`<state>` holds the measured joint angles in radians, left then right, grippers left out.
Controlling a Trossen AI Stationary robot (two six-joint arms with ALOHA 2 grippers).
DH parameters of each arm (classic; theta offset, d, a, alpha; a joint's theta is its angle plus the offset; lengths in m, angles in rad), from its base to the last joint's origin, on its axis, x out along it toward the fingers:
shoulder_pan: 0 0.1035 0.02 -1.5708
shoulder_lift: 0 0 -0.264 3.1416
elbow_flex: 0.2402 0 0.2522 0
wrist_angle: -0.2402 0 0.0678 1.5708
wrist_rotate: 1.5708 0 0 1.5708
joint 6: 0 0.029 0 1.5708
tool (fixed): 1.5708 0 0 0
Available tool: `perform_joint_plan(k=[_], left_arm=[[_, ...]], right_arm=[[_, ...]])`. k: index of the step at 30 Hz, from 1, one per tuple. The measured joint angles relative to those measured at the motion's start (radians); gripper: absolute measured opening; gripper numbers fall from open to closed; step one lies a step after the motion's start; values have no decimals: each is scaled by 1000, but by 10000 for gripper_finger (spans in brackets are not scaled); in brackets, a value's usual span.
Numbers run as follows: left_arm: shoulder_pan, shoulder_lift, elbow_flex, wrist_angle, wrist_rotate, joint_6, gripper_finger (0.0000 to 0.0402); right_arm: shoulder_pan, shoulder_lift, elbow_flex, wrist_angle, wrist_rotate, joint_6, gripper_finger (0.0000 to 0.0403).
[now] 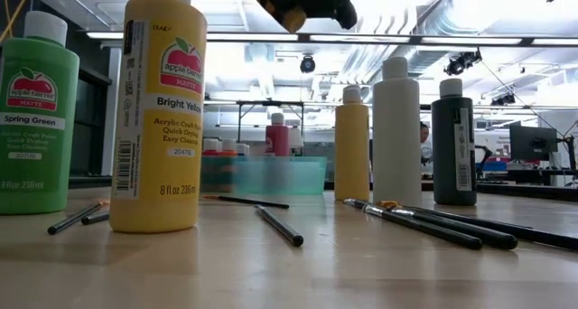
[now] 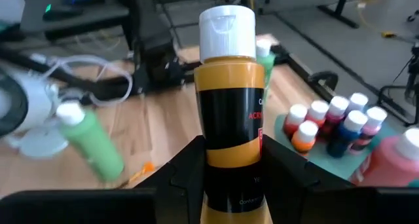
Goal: Pick & Place Paint Supplies
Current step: Put the small yellow paint bottle into the green bin
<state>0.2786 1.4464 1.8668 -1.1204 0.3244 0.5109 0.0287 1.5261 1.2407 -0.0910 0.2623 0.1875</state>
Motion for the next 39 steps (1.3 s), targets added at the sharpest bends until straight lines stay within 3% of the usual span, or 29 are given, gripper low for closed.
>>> perform_joint_plan(k=[12, 20, 24, 32, 39], left_arm=[[-44, 41, -1, -4, -127, -23, 253], [-44, 64, -1, -2, -114, -30, 251], [-44, 65, -1, -11, -103, -33, 221], [-44, 65, -1, -17, -102, -46, 113], [-44, 65, -1, -27, -114, -45, 113]], right_arm=[[-37, 0, 0, 89, -61, -35, 114], [-36, 1, 0, 89, -63, -39, 114], [-36, 1, 0, 89, -63, -57, 114], [-36, 1, 0, 87, -64, -66, 114], [-36, 2, 0, 87, -63, -79, 122]])
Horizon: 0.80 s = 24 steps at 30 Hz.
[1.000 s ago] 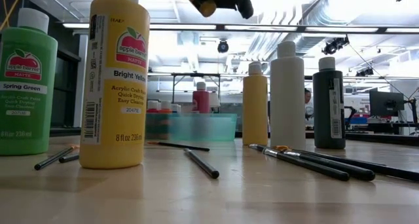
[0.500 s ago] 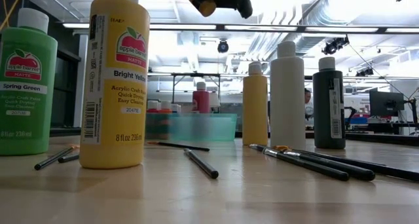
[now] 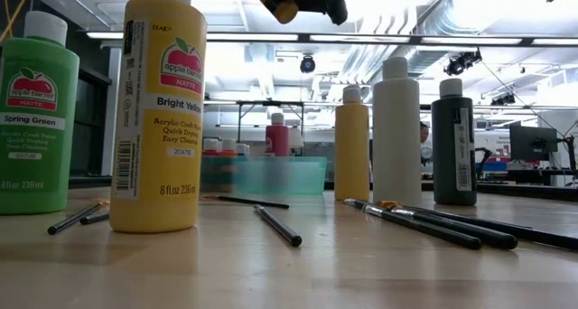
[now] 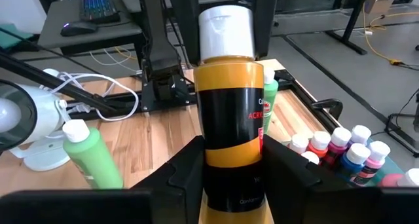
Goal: Pick & Place Paint Supplies
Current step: Put the small yellow paint bottle into the green bin
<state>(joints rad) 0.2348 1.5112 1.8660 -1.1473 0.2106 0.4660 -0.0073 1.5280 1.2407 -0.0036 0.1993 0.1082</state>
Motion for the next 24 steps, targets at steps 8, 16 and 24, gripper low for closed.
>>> perform_joint_plan(k=[8, 16, 24], left_arm=[[1, 0, 0, -20, -69, -1, 113], [50, 19, 0, -66, -244, -30, 113], [174, 133, 0, -84, -278, -4, 113]], right_arm=[[-1, -36, 2, -56, -15, 138, 212], [-8, -151, 1, -261, -15, 210, 298], [-8, -239, 0, -326, -15, 214, 306]])
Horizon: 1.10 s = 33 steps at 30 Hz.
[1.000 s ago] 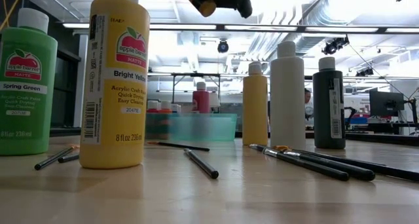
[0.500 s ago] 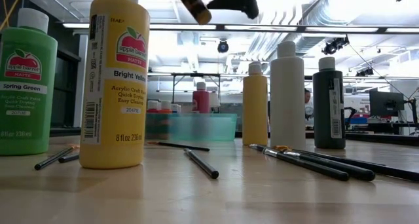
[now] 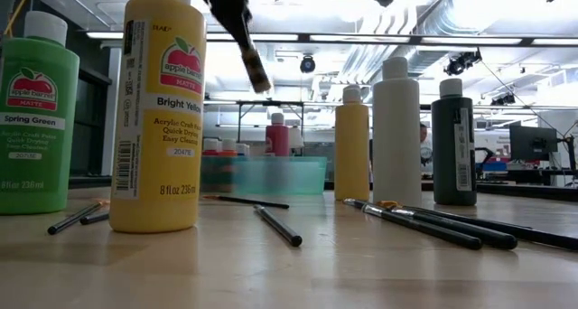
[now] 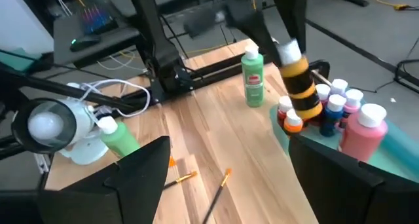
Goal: Pick & Place Paint Supplies
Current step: Put the small yellow paint bottle into the green bin
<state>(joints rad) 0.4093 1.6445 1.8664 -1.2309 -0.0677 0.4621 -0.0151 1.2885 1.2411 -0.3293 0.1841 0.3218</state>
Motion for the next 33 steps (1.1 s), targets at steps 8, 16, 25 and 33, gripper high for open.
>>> perform_joint_plan(k=[8, 16, 25, 33], left_arm=[[107, 120, 0, -27, -14, 60, 113], [174, 218, 0, -24, -16, 126, 113], [201, 308, 0, -13, -26, 147, 113], [209, 379, 0, -7, -22, 158, 113]], right_arm=[[0, -15, 0, -71, 0, -2, 307], [3, -15, 0, -141, -4, 23, 307], [3, -15, 0, -146, -28, 23, 307], [3, -15, 0, -147, -30, 23, 307]])
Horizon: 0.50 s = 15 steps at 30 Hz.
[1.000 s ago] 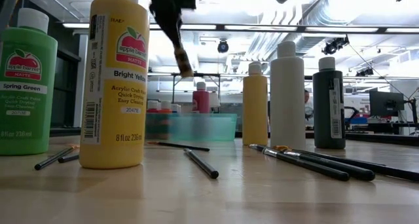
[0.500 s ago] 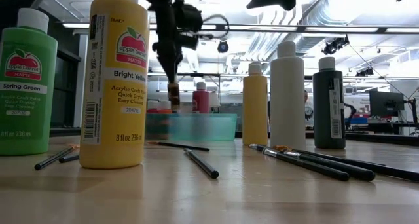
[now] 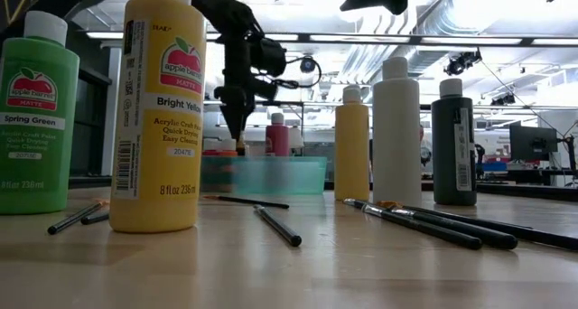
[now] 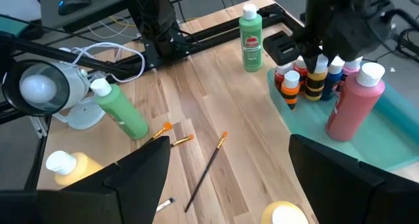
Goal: Pick & Place Paint Supplies
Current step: Put the small yellow paint bottle into the green bin
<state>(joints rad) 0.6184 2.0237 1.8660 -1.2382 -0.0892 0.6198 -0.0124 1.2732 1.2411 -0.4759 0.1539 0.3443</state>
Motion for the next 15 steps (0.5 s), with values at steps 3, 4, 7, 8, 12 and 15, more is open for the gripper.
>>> perform_joint_plan(k=[3, 4, 7, 8, 12, 15], left_arm=[[5, 15, 0, 3, 4, 0, 113], [5, 22, 0, 7, 4, 0, 113], [10, 33, 0, 16, 4, 5, 113], [11, 32, 0, 16, 3, 5, 113], [11, 31, -8, 23, 0, 5, 113], [16, 30, -31, 24, 0, 11, 113]], right_arm=[[0, 0, 0, 0, 0, 0, 307], [0, 0, 0, 0, 0, 0, 307], [0, 0, 0, 0, 0, 3, 307], [0, 0, 0, 0, 0, 3, 307], [0, 0, 0, 0, 0, 3, 307], [0, 0, 0, 0, 0, 3, 307]])
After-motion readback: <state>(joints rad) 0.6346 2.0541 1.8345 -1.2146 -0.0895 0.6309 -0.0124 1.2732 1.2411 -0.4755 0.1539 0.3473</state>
